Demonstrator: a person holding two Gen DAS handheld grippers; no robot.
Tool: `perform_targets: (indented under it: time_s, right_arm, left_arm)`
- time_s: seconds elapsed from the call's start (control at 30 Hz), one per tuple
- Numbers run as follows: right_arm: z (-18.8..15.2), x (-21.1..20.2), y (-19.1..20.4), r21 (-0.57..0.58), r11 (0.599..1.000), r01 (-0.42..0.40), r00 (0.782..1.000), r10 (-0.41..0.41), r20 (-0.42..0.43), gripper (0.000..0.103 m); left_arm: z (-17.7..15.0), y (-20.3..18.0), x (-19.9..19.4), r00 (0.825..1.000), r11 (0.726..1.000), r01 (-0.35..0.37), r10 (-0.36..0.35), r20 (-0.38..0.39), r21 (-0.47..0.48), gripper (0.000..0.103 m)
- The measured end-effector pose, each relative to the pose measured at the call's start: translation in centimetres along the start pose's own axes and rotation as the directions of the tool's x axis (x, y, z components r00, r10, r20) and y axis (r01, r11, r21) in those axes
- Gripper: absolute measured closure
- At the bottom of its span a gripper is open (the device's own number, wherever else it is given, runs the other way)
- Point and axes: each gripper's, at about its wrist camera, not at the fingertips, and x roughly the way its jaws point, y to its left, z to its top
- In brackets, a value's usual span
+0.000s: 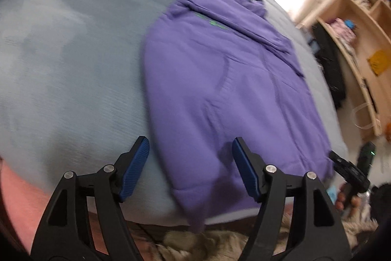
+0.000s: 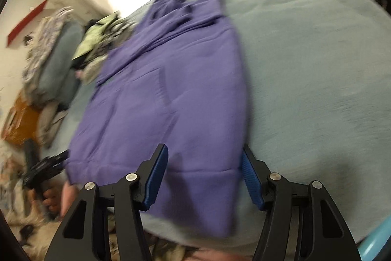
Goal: Fold large clothes
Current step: 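Grasp the hoodie hem with the left tool while the right tool grasps the hem by the cuff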
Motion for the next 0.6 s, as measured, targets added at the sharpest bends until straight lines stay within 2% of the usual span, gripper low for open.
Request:
perform_targets:
  time_s: [0.13,0.17,0.23,0.3,0.4,0.53,0.57,0.6]
  right_arm:
    - [-0.2,0.9,0.0,0.014,0.999,-0.038,0.999,0.038,0.005,0.046]
    - [-0.1,1.2,-0.2,0.022,0.998,-0.052,0.999,0.052,0.006,0.052]
    - [0.3,1.8,0.0,0.032,0.997,-0.067,0.998,0.067,0.011,0.055]
    - [0.2,2.3,0.4,0.037,0.996,-0.080,0.997,0.079,0.015,0.063]
    - [0.2,2.8,0.8,0.041,0.995,-0.093,0.996,0.092,0.020,0.072]
    - [0.3,3.7,1.7,0.045,0.994,-0.101,0.995,0.100,0.030,0.079]
    - [0.4,3.9,1.9,0.047,0.994,-0.102,0.994,0.100,0.032,0.080]
    - [0.5,4.0,2.1,0.048,0.994,-0.098,0.995,0.097,0.031,0.081]
  left_arm:
    - [-0.3,-0.2,0.9,0.999,0.999,0.042,-0.041,-0.007,0.016,0.028]
    - [-0.3,0.2,1.2,0.998,0.998,0.057,-0.057,-0.009,0.003,0.027]
    - [-0.2,0.6,1.3,0.996,0.996,0.086,-0.086,-0.005,-0.016,0.026]
    - [-0.2,0.8,1.4,0.995,0.995,0.101,-0.101,-0.004,-0.019,0.026]
    - [-0.2,0.7,1.7,0.995,0.995,0.101,-0.101,-0.003,-0.014,0.026]
    - [-0.1,0.1,1.9,0.993,0.993,0.121,-0.121,-0.007,-0.011,0.026]
    - [0.0,-0.3,2.0,0.990,0.990,0.140,-0.140,-0.014,-0.008,0.027]
    - [0.0,-0.7,2.1,0.989,0.989,0.145,-0.145,-0.024,0.003,0.034]
